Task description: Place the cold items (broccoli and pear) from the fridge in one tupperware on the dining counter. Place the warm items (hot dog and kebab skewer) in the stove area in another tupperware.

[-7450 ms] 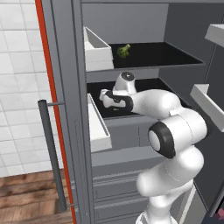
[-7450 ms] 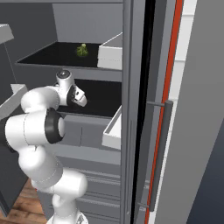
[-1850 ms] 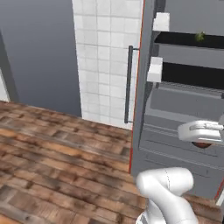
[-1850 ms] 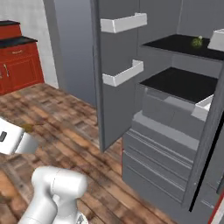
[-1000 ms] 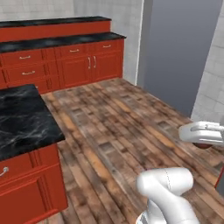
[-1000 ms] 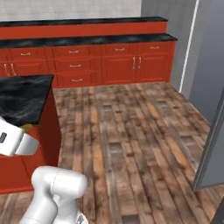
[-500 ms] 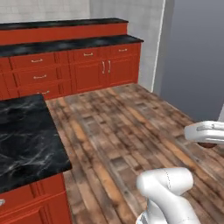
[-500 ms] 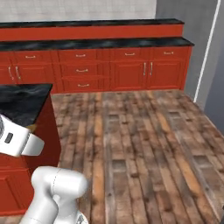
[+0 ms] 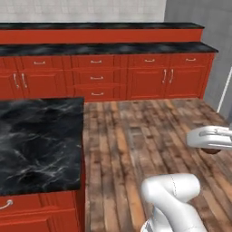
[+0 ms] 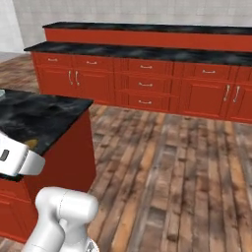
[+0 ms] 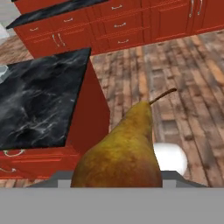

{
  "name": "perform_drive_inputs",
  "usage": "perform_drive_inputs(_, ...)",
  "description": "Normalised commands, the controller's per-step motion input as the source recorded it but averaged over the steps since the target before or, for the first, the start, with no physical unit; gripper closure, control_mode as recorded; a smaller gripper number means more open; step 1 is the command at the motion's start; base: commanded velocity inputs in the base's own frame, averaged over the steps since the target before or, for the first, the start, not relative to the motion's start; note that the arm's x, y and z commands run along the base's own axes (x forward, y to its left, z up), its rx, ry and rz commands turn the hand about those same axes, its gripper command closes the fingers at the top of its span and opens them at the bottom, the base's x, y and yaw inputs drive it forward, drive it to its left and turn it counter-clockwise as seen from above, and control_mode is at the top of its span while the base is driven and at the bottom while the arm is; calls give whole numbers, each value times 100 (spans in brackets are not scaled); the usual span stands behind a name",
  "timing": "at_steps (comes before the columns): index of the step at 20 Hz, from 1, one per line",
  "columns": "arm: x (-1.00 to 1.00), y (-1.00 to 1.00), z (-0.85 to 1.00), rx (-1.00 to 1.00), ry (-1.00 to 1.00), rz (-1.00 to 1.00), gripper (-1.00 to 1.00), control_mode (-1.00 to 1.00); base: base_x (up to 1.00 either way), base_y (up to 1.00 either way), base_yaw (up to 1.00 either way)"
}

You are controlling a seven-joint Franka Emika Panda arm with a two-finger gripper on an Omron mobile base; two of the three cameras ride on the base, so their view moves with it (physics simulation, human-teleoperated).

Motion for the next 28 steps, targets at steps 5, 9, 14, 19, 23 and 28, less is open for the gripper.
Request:
perform_drive_inputs(5,0,0,0,0,0,0,100,100,91,-73,20)
perform_drive_inputs(9,0,0,0,0,0,0,100,100,100,-67,29)
perform_drive_inputs(14,0,0,0,0,0,0,100,100,100,-61,31)
perform_drive_inputs(19,0,0,0,0,0,0,100,100,100,-54,35)
perform_drive_inputs(23,0,0,0,0,0,0,100,100,100,-56,47)
perform_drive_inputs(28,0,0,0,0,0,0,100,100,100,-55,55)
